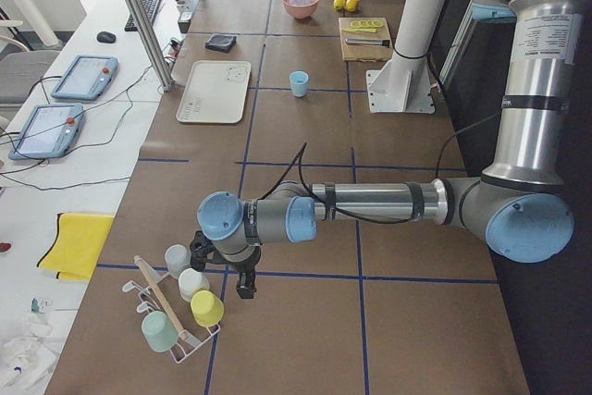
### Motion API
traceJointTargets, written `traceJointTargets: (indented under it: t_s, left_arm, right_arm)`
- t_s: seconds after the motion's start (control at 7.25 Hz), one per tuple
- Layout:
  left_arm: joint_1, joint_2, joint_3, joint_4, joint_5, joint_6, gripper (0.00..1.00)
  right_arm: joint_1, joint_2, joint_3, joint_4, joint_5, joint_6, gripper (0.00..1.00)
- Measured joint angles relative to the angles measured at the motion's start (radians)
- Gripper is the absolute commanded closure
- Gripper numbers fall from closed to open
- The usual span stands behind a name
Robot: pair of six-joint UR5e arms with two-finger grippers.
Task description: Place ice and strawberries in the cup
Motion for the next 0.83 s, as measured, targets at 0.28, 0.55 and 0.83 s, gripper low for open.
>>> traceJointTargets:
  t_s: [0.28, 0.55, 0.83]
  left_arm:
    - [0.0, -0.001, 0.0, 0.0, 0.0, 0.0, 0.0]
    - [0.0, -0.001, 0.0, 0.0, 0.001, 0.0, 0.0]
    - [0.0, -0.001, 0.0, -0.001, 0.001, 0.0, 0.0]
  right_arm:
    - [0.001, 0.0, 0.0, 0.0, -0.011, 0.002, 0.0]
    - [0.001, 0.0, 0.0, 0.0, -0.014, 0.004, 0.0]
    - [0.001, -0.001, 0.0, 0.0, -0.014, 0.005, 0.0]
